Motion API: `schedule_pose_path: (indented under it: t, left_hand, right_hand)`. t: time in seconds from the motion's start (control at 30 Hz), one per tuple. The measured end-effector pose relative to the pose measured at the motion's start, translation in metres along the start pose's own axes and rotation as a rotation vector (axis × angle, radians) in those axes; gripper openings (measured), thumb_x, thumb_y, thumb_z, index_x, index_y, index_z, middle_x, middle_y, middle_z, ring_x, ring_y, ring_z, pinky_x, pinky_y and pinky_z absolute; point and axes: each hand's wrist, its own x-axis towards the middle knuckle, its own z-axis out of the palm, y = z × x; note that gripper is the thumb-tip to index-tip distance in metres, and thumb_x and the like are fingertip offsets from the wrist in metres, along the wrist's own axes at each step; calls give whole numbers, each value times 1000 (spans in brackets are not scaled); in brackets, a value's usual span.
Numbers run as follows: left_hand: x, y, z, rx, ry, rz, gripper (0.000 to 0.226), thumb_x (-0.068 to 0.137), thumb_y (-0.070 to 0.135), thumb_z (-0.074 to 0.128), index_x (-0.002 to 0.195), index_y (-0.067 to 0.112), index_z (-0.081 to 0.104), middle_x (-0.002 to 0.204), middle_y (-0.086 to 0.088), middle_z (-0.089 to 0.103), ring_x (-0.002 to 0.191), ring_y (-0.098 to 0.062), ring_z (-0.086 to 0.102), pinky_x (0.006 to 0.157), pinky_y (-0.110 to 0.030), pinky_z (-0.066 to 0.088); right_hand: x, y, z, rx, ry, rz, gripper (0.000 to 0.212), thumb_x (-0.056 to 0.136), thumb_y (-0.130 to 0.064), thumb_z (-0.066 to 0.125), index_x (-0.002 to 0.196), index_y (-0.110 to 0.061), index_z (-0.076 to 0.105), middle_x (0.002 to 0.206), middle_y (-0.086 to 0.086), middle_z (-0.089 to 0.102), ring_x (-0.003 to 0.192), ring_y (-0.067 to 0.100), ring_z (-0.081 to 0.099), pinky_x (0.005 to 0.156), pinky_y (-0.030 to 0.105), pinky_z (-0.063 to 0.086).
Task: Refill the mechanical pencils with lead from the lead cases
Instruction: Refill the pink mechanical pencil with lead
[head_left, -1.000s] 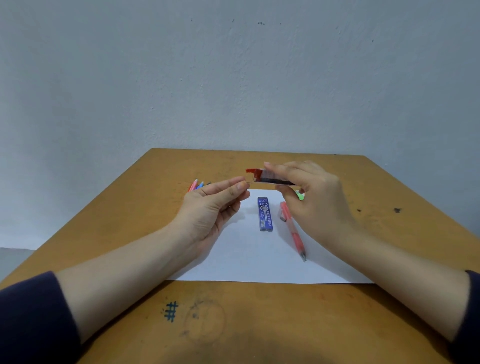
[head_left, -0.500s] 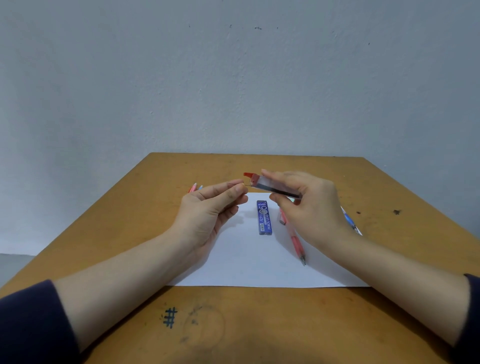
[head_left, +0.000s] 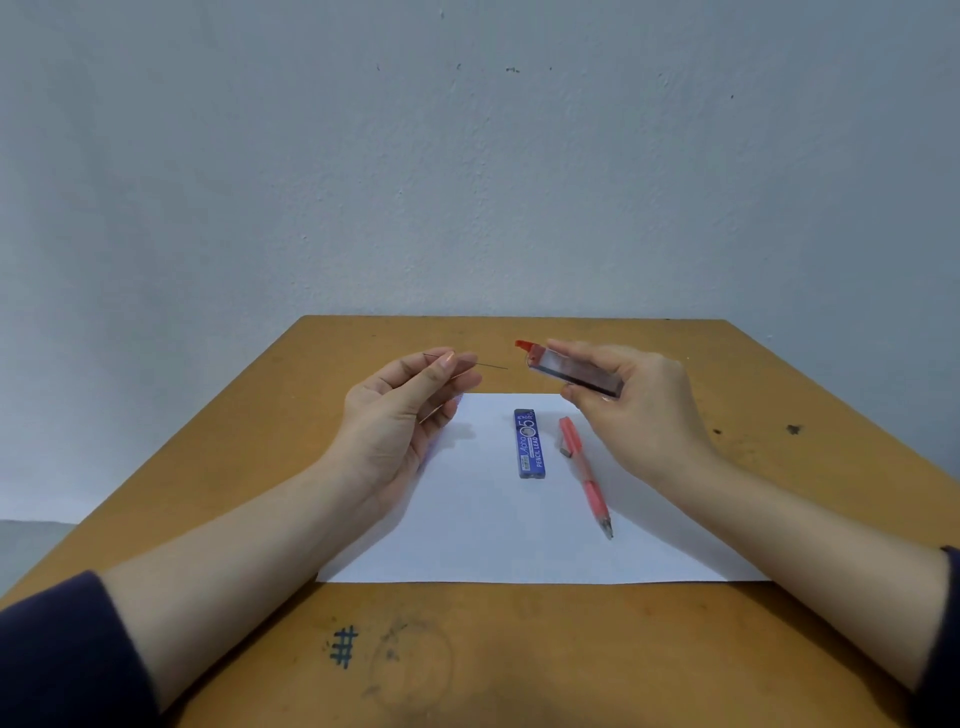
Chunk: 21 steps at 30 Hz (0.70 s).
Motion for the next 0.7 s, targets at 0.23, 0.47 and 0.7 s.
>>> schedule_pose_path:
  t: [0.23,0.47,0.7]
  left_hand:
    - [3,2,-3,49,28,-15,10,83,5,64,92,9,67,74,-3,72,66,-8,68,65,-16,52]
    - [4,0,-5,119,-35,-37,29,67,16,70,96,11,71,74,-2,70,68,-10,62,70,-22,47]
    - [5,-3,-6,146,-24,-46,30,66,18,71,95,9,72,74,-4,69,67,-11,60,64,-20,47]
  right_hand:
    - [4,3,-2,116,-15,46,57,79,4,69,121,-34,61,99,-19,67,92,-8,60,83,1,39]
    - [3,1,-1,287,-62,13,68,80,7,67,119,-47,56,90,-22,67,93,12,67,85,18,50]
    - [7,2,0,451,-98,67,73,80,16,61,116,-46,53,87,-8,58,89,23,68,78,23,55]
